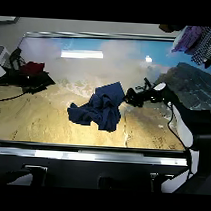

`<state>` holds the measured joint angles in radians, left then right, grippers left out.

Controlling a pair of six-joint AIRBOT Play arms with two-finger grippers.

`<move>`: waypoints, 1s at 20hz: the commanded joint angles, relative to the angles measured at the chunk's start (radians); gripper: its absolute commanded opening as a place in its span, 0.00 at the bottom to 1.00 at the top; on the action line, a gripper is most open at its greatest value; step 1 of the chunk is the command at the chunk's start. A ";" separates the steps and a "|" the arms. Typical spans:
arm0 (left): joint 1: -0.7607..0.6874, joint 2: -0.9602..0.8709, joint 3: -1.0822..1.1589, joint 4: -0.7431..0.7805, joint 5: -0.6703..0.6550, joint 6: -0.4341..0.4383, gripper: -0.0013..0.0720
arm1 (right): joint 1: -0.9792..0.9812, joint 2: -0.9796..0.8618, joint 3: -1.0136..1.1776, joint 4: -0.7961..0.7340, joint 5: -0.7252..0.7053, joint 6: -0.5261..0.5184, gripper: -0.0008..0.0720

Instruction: Fold the clothes and pants, and hang the long-sleeved shirts on hangers.

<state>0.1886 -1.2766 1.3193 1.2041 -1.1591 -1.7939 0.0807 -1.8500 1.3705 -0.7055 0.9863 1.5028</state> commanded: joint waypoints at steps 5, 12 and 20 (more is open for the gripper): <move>0.039 0.066 -0.211 -0.024 -0.033 0.054 0.75 | 0.011 0.018 0.002 -0.040 -0.038 -0.015 0.05; -0.002 0.140 -0.691 -0.430 0.183 0.357 0.75 | 0.010 0.132 0.002 -0.136 0.048 -0.001 0.05; -0.158 0.017 -0.719 -0.475 0.375 0.408 0.75 | 0.010 0.195 0.002 -0.144 0.061 0.035 0.05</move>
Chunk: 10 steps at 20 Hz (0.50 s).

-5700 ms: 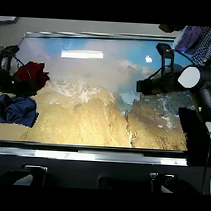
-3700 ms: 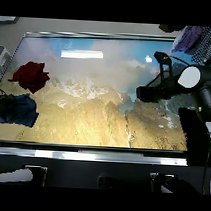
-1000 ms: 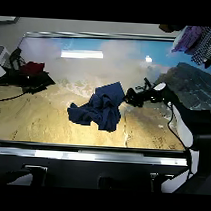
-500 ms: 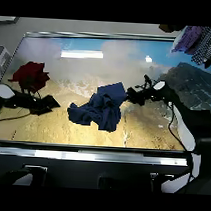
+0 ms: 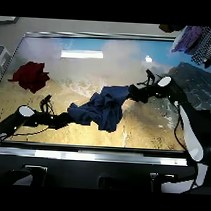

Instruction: Fold the clothes and pants, and hang the long-sleeved shirts on hangers.

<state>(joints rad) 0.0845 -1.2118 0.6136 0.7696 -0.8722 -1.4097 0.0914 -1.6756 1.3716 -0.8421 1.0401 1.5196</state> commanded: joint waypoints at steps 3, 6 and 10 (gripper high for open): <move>-0.091 -0.096 -0.013 -0.141 0.141 0.081 0.72 | 0.000 0.040 0.000 -0.009 0.010 0.034 0.05; -0.123 -0.130 -0.013 -0.221 0.200 0.105 0.72 | 0.000 0.063 0.000 -0.011 0.010 0.041 0.05; -0.153 -0.171 -0.001 -0.236 0.210 0.105 0.32 | 0.000 0.103 0.000 -0.043 0.024 0.061 0.05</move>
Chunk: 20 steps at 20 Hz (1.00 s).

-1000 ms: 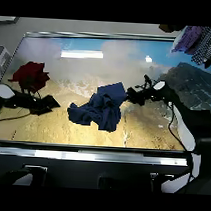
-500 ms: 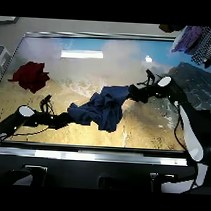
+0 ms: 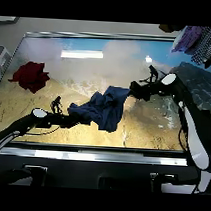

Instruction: Fold the clothes and pants, and hang the long-sleeved shirts on hangers.

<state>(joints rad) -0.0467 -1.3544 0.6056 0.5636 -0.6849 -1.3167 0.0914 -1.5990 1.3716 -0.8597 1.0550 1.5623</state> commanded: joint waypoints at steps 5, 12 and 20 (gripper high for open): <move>0.035 0.016 0.127 -0.029 -0.083 0.072 0.04 | -0.001 0.132 0.002 -0.156 0.001 0.039 0.05; 0.278 0.274 0.480 0.069 -0.218 0.022 0.04 | 0.000 0.407 0.158 -0.481 -0.012 0.083 0.05; 0.512 0.626 0.778 0.352 -0.272 -0.215 0.04 | 0.000 0.861 0.232 -0.575 -0.043 0.096 0.05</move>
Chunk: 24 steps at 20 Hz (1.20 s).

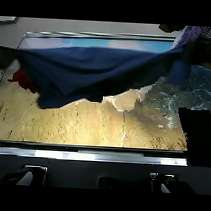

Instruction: Fold the clothes and pants, and hang the long-sleeved shirts on hangers.

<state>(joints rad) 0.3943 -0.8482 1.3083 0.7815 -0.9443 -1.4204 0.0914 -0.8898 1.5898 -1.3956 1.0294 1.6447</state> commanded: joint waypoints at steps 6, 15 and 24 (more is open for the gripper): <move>0.103 0.255 0.075 0.224 0.017 -0.158 0.04 | 0.000 0.284 0.014 -0.039 -0.106 0.119 0.05; 0.015 -0.096 0.074 0.216 -0.135 -0.180 0.04 | 0.000 -0.307 0.014 -0.020 -0.273 0.283 0.05; -0.134 -0.756 0.065 0.246 -0.015 -0.181 0.04 | 0.000 -0.898 0.014 0.314 -0.324 0.255 0.06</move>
<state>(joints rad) 0.2844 -1.4315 1.3731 1.0260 -1.0073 -1.6012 0.0906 -1.6463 1.6028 -1.2041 0.7136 1.9118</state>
